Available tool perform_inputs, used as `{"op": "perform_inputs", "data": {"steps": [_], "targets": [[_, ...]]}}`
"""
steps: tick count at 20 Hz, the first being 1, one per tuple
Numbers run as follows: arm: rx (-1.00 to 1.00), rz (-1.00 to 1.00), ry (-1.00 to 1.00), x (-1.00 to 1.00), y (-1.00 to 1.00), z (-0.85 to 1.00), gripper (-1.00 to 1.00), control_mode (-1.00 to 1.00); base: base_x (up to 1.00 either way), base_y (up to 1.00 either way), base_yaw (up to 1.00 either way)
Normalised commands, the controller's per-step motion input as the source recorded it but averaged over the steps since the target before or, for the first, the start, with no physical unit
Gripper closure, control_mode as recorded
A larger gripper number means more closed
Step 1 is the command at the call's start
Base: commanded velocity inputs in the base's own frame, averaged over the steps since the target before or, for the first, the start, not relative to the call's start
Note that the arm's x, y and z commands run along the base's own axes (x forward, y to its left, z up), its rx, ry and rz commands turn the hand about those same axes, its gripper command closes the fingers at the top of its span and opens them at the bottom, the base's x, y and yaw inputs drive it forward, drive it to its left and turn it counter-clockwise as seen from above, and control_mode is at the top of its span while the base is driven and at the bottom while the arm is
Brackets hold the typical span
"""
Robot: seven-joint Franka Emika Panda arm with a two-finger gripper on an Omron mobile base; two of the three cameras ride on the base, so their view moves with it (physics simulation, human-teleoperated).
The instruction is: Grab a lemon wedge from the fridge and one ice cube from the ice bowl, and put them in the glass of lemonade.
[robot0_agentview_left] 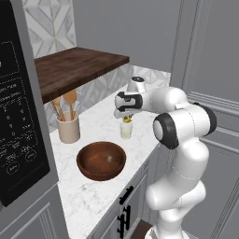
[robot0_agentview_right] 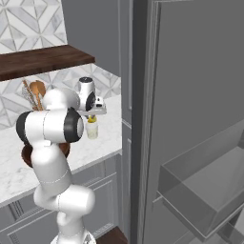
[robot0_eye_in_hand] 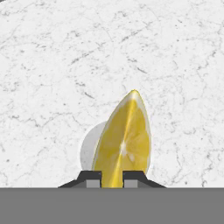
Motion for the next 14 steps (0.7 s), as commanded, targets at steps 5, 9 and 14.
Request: {"op": "perform_inputs", "data": {"steps": [5,9,14], "targets": [[0.00,0.00,0.00,0.00,0.00,0.00,-1.00,-1.00,0.00,0.00,0.00],[0.00,0.00,0.00,0.00,0.00,0.00,-1.00,-1.00,0.00,0.00,0.00],[0.02,0.00,-0.03,-0.19,-0.03,0.04,-1.00,-1.00,0.00,0.00,0.00]]}}
